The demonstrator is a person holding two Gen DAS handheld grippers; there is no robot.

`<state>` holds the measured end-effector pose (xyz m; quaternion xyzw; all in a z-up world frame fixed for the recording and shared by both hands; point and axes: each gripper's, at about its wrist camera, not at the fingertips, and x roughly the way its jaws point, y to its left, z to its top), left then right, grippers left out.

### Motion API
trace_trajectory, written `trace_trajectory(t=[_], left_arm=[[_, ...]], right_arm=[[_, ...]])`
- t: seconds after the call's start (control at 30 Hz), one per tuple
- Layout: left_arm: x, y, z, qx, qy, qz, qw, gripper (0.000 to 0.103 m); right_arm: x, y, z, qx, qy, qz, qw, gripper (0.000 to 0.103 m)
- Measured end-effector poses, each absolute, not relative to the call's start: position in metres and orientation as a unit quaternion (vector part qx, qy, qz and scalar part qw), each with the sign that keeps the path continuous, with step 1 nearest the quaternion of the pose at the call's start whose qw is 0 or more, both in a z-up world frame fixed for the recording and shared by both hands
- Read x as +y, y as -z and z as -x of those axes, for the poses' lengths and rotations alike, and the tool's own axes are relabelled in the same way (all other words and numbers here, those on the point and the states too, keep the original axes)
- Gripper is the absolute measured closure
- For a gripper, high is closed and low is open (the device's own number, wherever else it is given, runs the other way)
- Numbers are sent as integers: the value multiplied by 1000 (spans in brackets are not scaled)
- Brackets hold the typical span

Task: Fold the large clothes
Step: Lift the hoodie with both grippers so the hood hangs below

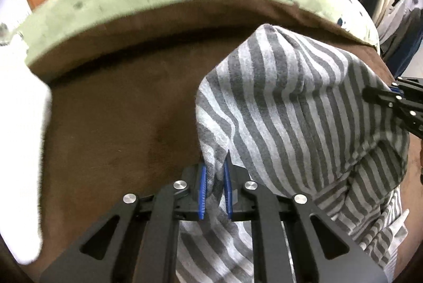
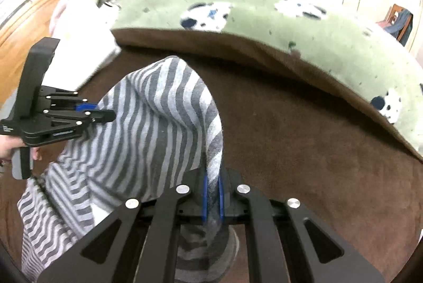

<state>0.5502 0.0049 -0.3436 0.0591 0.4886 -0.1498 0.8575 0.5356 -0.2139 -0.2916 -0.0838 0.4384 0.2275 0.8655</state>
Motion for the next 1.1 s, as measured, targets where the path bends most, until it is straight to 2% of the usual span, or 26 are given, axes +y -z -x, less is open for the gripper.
trace_trajectory(t=[0.23, 0.57, 0.73, 1.1], left_arm=[[2, 291, -488, 431, 131, -83, 889, 89], [-8, 250, -354, 357, 119, -149, 914, 89], [-15, 252, -292, 330, 124, -169, 921, 89], [-14, 299, -176, 276, 144, -202, 929, 89]], right_arm=[[-221, 247, -465, 406, -230, 86, 881, 97], [-213, 226, -351, 390, -194, 102, 894, 97], [-207, 238, -281, 379, -174, 152, 896, 97], [-197, 292, -177, 344, -164, 240, 893, 97]])
